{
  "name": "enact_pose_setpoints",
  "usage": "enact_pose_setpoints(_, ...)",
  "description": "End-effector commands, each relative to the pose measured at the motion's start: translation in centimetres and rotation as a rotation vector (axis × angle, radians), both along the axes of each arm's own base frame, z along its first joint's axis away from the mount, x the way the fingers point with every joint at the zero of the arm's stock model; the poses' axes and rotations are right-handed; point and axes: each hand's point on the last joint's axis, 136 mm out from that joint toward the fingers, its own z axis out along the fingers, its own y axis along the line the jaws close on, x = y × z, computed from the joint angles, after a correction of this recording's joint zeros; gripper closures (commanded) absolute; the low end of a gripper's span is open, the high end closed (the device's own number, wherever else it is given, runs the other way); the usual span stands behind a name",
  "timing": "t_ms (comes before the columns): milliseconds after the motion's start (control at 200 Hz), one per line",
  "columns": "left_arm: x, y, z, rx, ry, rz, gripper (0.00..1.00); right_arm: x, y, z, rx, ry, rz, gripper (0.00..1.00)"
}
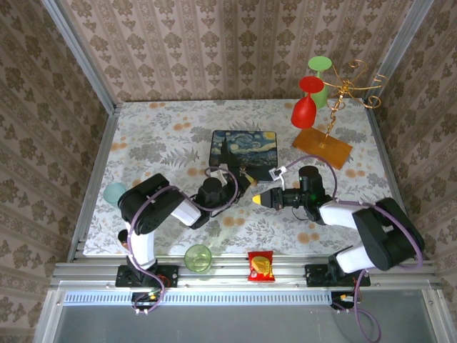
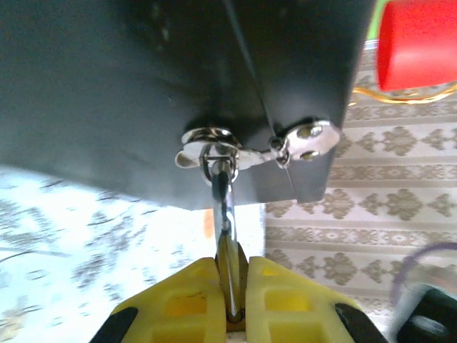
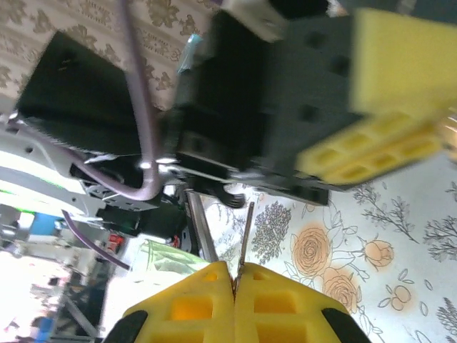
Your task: Unlock a padlock with a key
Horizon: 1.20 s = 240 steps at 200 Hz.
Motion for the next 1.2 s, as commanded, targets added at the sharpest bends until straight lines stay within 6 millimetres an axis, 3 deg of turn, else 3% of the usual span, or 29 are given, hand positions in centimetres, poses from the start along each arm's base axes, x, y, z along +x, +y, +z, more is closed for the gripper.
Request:
enact_pose_setpoints(0,-0.6,-0.7,1.2,-0.024,-0.079,-0.036,1.00,-0.1,-0.9,-2.0,-0.122,-0.034,-0.024,1.00)
enact_pose_setpoints(105,-0.7,-0.5,0.8,-0.021,-0.067,-0.033,1.00,0.6,-1.4,-3.5,-0.163,0.030,-0.087,1.00)
enact_pose_setpoints(135,-0.8,-0.4,0.8,-0.022,-0.064,-0.032,1.00,0.6,-1.7,-5.0,-0.180,0.082,-0.110,1.00)
enact_pose_setpoints(230,-0.7,-0.3,1.3,-0.029,-0.074,-0.044,1.00,0.1,-1.7,-6.9,-0.152,0.155,-0.123,1.00)
enact_pose_setpoints(430,-0.9,-0.4,-0.1,-0.019,-0.042,-0.098,1.00,0.7,-1.9,-8.5,-0.154,0.166,-0.164,1.00)
enact_pose_setpoints(745,-1.5,-0.9,0.7,-0.026,-0.085,-0.196,1.00,2.8,-2.0,-6.6,0.059,0.128,-0.177,1.00)
enact_pose_setpoints(970,-1.7,-0.9,1.0,-0.029,-0.102,-0.237,1.00,3.1,-1.7,-6.7,0.058,0.114,-0.168,1.00)
enact_pose_setpoints(1195,-1.8,-1.0,0.1,-0.024,-0.083,-0.274,1.00,3.7,-1.5,-5.8,0.064,0.086,-0.165,1.00)
